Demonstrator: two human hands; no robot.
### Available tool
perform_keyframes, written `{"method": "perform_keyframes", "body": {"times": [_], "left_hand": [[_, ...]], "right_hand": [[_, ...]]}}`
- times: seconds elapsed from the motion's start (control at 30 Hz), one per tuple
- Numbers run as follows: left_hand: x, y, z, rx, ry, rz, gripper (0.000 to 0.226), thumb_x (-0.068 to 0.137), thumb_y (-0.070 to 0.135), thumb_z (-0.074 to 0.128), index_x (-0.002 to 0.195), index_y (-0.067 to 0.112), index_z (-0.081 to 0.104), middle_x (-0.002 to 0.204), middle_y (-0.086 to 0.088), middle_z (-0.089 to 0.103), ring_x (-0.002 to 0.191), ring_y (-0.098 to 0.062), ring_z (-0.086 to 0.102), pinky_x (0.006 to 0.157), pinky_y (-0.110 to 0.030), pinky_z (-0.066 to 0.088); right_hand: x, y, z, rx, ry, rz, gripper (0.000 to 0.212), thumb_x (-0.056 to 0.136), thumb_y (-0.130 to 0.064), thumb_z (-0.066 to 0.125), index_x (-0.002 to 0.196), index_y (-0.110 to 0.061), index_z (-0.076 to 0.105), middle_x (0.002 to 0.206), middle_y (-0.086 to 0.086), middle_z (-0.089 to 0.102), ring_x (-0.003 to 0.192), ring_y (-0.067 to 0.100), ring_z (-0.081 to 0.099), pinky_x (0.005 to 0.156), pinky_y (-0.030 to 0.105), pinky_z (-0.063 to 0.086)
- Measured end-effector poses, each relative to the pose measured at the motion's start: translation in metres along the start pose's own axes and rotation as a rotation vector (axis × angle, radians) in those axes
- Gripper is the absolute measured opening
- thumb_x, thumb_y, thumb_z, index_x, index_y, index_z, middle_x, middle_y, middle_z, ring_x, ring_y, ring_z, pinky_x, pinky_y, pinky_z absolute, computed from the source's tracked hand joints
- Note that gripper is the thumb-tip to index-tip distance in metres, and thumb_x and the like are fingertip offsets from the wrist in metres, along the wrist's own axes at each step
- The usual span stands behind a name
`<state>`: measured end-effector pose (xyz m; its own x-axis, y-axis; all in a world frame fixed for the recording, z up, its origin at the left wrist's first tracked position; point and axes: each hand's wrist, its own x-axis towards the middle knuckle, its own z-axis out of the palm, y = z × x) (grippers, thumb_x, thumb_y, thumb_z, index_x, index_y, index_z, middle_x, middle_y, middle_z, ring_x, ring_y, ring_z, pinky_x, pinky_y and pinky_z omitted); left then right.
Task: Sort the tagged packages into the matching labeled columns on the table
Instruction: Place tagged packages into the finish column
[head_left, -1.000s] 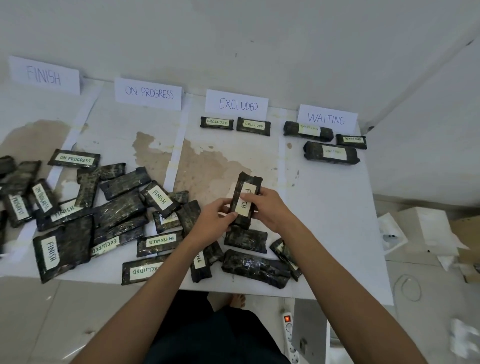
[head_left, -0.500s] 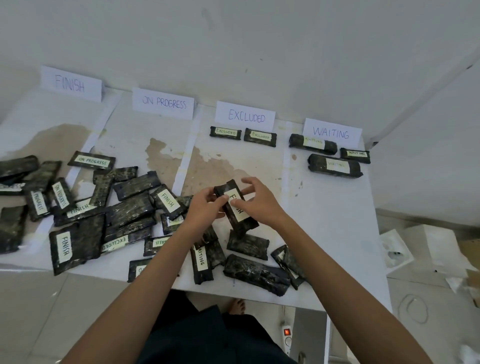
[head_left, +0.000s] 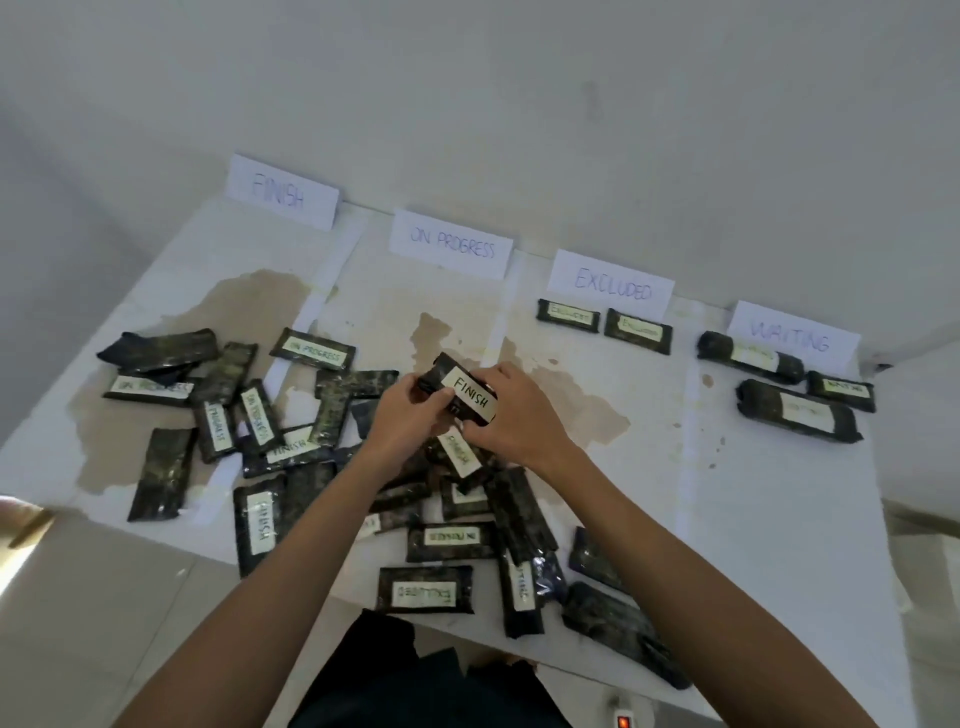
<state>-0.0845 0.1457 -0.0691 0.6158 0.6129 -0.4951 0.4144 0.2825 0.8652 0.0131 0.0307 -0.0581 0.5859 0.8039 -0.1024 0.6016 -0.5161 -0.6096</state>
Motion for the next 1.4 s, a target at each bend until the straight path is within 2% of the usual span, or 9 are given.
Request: {"method": "perform_keyframes", "body": {"times": [0.1, 0.2, 0.43, 0.53, 0.67, 0.8, 1.0, 1.27, 1.4], "left_hand": [[0.026, 0.014, -0.043, 0.037, -0.007, 0.035, 0.015, 0.091, 0.017, 0.057, 0.105, 0.01, 0.057, 0.094, -0.007, 0.068, 0.076, -0.014, 0.069, 0.066, -0.025, 0.058], [0.058, 0.023, -0.086, 0.068, -0.018, 0.066, 0.021, 0.091, 0.022, 0.056, 0.11, 0.013, 0.058, 0.1, -0.01, 0.068, 0.083, -0.021, 0.07, 0.078, -0.037, 0.057], [0.132, 0.041, -0.178, 0.407, 0.084, 0.177, 0.024, 0.091, 0.025, 0.055, 0.114, 0.021, 0.057, 0.094, 0.002, 0.064, 0.085, -0.015, 0.063, 0.075, -0.034, 0.051], [0.163, 0.045, -0.206, 0.574, 0.093, 0.2, 0.03, 0.09, 0.02, 0.057, 0.12, 0.016, 0.056, 0.108, -0.002, 0.061, 0.095, -0.017, 0.058, 0.081, -0.029, 0.047], [0.216, 0.048, -0.239, 0.779, 0.075, 0.175, 0.042, 0.087, 0.014, 0.059, 0.127, 0.007, 0.051, 0.129, -0.014, 0.051, 0.115, -0.028, 0.05, 0.098, -0.034, 0.038], [0.259, 0.046, -0.257, 0.895, 0.074, 0.125, 0.054, 0.085, 0.014, 0.06, 0.135, 0.005, 0.043, 0.139, -0.02, 0.039, 0.126, -0.036, 0.039, 0.106, -0.04, 0.032], [0.305, 0.039, -0.261, 1.04, 0.155, 0.183, 0.063, 0.085, 0.021, 0.061, 0.139, 0.002, 0.035, 0.144, -0.024, 0.03, 0.129, -0.044, 0.029, 0.104, -0.05, 0.031], [0.328, 0.023, -0.259, 1.11, 0.224, 0.274, 0.058, 0.078, 0.023, 0.065, 0.129, 0.004, 0.047, 0.135, -0.02, 0.043, 0.12, -0.041, 0.04, 0.09, -0.051, 0.042], [0.327, 0.021, -0.263, 1.121, 0.217, 0.293, 0.058, 0.079, 0.025, 0.065, 0.13, 0.005, 0.047, 0.135, -0.019, 0.043, 0.121, -0.039, 0.04, 0.091, -0.05, 0.043]], "right_hand": [[0.04, -0.025, 0.014, -0.02, -0.008, -0.039, 0.066, 0.066, -0.03, 0.072, 0.127, -0.015, 0.054, 0.112, 0.003, 0.056, 0.097, 0.019, 0.056, 0.079, 0.035, 0.053], [0.082, -0.048, 0.029, -0.039, -0.022, -0.049, 0.065, 0.066, -0.033, 0.068, 0.127, -0.016, 0.054, 0.115, 0.005, 0.057, 0.102, 0.021, 0.057, 0.082, 0.034, 0.052], [0.177, -0.092, 0.056, -0.066, -0.04, -0.046, 0.06, 0.07, -0.028, 0.07, 0.126, -0.015, 0.053, 0.114, 0.003, 0.056, 0.098, 0.02, 0.056, 0.078, 0.032, 0.05], [0.213, -0.104, 0.069, -0.104, -0.072, -0.05, 0.059, 0.071, -0.028, 0.069, 0.126, -0.015, 0.053, 0.116, 0.003, 0.056, 0.1, 0.02, 0.056, 0.081, 0.034, 0.051], [0.271, -0.116, 0.089, -0.171, -0.114, -0.073, 0.058, 0.072, -0.028, 0.067, 0.127, -0.014, 0.052, 0.117, 0.004, 0.055, 0.1, 0.023, 0.055, 0.08, 0.035, 0.05], [0.326, -0.119, 0.111, -0.229, -0.145, -0.08, 0.057, 0.073, -0.027, 0.066, 0.126, -0.013, 0.053, 0.117, 0.006, 0.055, 0.099, 0.026, 0.055, 0.082, 0.038, 0.05], [0.384, -0.111, 0.145, -0.262, -0.175, -0.083, 0.055, 0.075, -0.027, 0.065, 0.127, -0.011, 0.053, 0.118, 0.007, 0.055, 0.1, 0.026, 0.054, 0.084, 0.037, 0.048], [0.411, -0.093, 0.172, -0.293, -0.118, -0.144, 0.048, 0.079, -0.021, 0.062, 0.125, -0.007, 0.055, 0.125, 0.008, 0.055, 0.105, 0.027, 0.052, 0.086, 0.035, 0.042], [0.411, -0.091, 0.173, -0.291, -0.109, -0.154, 0.048, 0.08, -0.02, 0.063, 0.125, -0.005, 0.055, 0.128, 0.01, 0.054, 0.11, 0.028, 0.052, 0.089, 0.037, 0.042]]}}
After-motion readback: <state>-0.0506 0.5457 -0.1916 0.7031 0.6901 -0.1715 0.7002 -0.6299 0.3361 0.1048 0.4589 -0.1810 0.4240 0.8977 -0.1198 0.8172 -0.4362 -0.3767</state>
